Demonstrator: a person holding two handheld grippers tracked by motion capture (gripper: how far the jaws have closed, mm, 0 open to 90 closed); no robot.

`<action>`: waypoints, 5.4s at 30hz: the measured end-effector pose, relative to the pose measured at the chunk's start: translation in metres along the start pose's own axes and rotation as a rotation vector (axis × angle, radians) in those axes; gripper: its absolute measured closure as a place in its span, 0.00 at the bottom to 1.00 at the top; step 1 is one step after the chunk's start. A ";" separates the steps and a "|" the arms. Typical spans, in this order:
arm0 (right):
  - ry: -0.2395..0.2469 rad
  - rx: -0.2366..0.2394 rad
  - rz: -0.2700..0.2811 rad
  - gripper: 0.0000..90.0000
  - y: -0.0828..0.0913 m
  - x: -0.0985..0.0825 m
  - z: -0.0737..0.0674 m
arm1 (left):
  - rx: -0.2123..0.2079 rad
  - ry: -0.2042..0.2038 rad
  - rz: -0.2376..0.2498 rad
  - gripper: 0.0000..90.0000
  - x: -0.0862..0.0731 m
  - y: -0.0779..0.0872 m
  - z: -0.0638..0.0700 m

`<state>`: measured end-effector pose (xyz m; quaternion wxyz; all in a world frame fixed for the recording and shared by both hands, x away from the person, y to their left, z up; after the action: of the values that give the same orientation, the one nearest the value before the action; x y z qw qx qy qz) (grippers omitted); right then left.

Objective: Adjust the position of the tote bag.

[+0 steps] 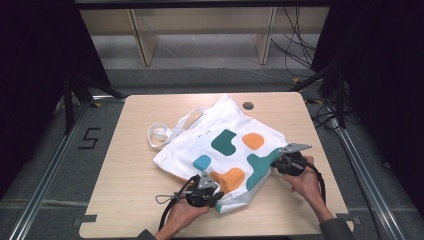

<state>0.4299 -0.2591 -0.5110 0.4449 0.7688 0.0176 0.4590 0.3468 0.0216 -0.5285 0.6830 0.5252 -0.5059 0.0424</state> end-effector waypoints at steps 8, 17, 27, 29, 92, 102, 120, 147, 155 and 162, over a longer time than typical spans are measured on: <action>0.002 -0.089 0.024 1.00 -0.018 0.024 0.033 | -0.006 -0.012 0.001 0.80 0.025 -0.019 0.024; 0.005 -0.103 0.090 0.78 0.023 0.015 0.010 | -0.006 -0.006 0.078 0.47 0.020 0.053 -0.022; -0.030 0.019 0.110 0.53 0.038 -0.005 -0.051 | 0.325 0.203 -0.086 0.35 -0.038 0.066 -0.150; -0.028 0.022 0.115 0.52 0.038 -0.006 -0.058 | 0.332 0.232 -0.094 0.32 -0.043 0.064 -0.155; 0.124 0.219 -0.026 0.51 -0.004 0.027 -0.108 | -0.039 0.091 0.100 0.40 -0.003 0.079 -0.029; 0.179 0.252 -0.070 0.45 -0.029 0.018 -0.154 | 0.226 0.124 0.069 0.35 -0.031 0.087 -0.105; 0.365 0.198 -0.246 0.98 -0.023 -0.018 -0.140 | 0.444 0.253 0.038 0.29 -0.061 0.085 -0.162; 0.083 0.026 -0.124 0.78 0.051 -0.062 -0.045 | 0.354 0.022 0.106 0.36 -0.029 0.044 -0.111; 0.113 -0.011 -0.151 0.72 0.041 -0.066 -0.045 | 0.373 -0.139 0.085 0.74 -0.025 0.037 -0.113; 0.140 -0.012 -0.156 0.79 0.043 -0.066 -0.040 | 0.311 -0.159 0.074 0.84 -0.035 0.045 -0.102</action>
<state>0.3467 -0.2874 -0.5189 0.4815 0.7285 0.1058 0.4757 0.3691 0.1359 -0.5172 0.5494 0.6071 -0.5647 0.1035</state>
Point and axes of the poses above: each handheld gripper's, and its own axes: y roughly backward along the jaws, x roughly out of its top, z roughly to its right, the point moved 3 cm from there along -y, roughly forward along the jaws, and after that the axes turned 14 degrees about x, right-handed, at the moved point
